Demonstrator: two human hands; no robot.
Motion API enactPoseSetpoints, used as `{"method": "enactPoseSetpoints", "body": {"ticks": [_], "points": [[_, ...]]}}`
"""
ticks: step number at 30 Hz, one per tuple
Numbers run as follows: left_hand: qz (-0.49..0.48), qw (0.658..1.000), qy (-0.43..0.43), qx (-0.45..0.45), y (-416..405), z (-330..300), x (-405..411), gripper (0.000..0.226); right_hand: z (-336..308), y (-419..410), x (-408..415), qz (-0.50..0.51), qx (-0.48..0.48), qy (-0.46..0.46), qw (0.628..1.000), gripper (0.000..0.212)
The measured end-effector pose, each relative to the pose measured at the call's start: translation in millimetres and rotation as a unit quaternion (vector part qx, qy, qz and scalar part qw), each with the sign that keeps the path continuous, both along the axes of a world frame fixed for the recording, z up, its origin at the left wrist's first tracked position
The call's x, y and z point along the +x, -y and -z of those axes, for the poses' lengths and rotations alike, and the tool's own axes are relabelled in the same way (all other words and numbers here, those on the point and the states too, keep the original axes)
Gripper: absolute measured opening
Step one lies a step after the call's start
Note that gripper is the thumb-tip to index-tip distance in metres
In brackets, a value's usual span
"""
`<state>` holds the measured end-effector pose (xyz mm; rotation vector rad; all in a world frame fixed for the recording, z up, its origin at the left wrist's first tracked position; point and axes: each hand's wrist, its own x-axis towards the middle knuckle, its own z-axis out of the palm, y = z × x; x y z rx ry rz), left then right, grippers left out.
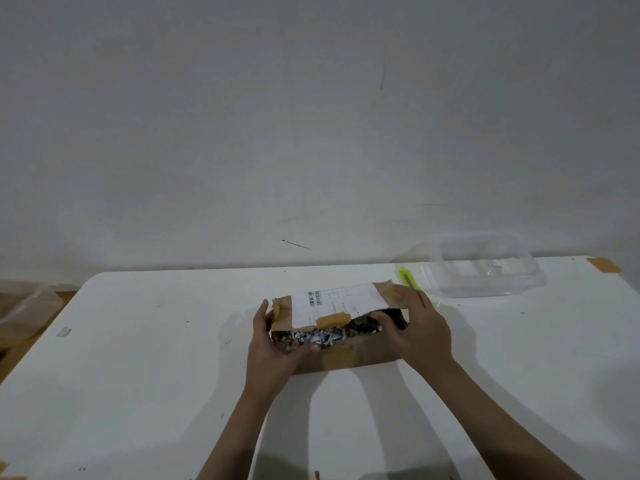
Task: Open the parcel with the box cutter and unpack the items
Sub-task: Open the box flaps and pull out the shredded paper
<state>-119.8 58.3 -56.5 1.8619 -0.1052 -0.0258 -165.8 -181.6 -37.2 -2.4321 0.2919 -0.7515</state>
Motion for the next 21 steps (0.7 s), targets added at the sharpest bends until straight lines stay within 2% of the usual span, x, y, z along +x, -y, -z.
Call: {"method": "enactPoseSetpoints", "body": {"ticks": [2,5,7,10,13,16,21], "points": [[0.001,1.0,0.005,0.003,0,0,2,0.118,-1,-1,1,0.016,0.024,-0.008,1.0,0.072],[0.007,1.0,0.013,0.002,0,3,3,0.106,-4,-3,-2,0.039,0.122,-0.022,0.992,0.086],[0.004,1.0,0.017,0.004,2,4,3,0.091,-4,-5,-2,0.055,0.145,-0.015,0.988,0.083],[0.012,0.999,0.026,0.019,3,4,2,0.08,-5,-6,0,0.081,0.154,-0.018,0.985,0.071],[0.032,0.998,0.051,0.017,2,1,2,0.07,-5,-4,1,0.065,0.126,0.008,0.99,0.063],[0.043,0.997,0.065,0.019,0,-4,2,0.073,-5,1,2,0.034,0.106,0.031,0.993,0.062],[0.073,0.993,0.073,0.055,-9,0,11,0.093,-7,3,5,0.008,0.099,0.005,0.995,0.069]]}}
